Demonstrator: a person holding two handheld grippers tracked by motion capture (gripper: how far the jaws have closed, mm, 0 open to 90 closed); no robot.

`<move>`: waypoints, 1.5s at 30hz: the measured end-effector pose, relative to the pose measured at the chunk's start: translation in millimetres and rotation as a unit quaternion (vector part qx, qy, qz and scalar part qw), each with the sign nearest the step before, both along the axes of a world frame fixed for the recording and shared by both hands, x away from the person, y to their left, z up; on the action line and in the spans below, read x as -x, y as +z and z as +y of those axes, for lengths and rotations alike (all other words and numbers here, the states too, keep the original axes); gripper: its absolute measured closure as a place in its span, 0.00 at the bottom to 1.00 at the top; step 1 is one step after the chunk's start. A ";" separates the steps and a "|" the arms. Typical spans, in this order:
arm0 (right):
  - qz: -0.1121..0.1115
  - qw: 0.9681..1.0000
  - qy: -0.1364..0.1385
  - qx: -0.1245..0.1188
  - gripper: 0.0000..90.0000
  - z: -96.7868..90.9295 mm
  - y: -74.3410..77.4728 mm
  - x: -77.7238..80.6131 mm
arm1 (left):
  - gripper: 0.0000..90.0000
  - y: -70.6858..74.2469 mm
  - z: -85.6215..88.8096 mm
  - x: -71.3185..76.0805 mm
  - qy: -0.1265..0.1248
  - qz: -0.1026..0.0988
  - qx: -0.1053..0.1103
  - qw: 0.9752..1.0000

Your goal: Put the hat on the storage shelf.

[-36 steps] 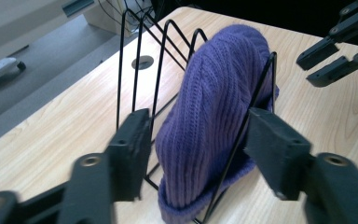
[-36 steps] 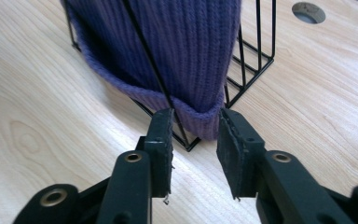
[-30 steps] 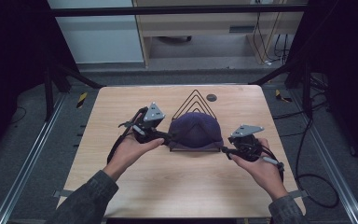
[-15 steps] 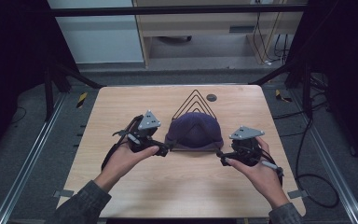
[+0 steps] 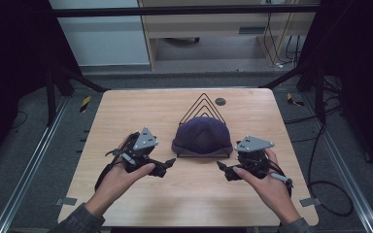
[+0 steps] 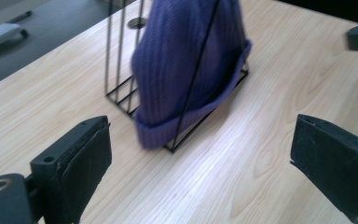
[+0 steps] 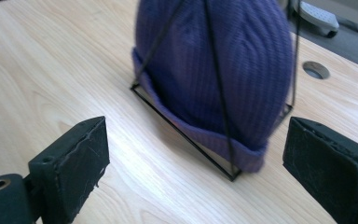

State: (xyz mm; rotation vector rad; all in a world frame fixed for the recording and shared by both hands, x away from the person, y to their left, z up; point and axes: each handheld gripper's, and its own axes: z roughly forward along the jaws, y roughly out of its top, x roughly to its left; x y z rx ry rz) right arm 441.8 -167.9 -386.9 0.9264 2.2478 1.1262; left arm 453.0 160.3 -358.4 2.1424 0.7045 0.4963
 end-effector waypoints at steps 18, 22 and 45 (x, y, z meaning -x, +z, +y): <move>0.005 0.997 0.069 0.021 0.13 70.2 -11.5 16.4 | 0.05 -42.8 78.1 14.7 0.062 0.025 -0.006 0.998; 0.016 0.996 0.078 0.027 0.14 81.0 -21.6 13.8 | 0.05 -54.3 92.9 15.2 0.078 0.034 -0.003 0.996; 0.097 0.991 0.088 0.013 0.14 126.5 -80.8 -9.5 | 0.06 -109.0 143.9 18.5 0.114 0.058 -0.014 0.992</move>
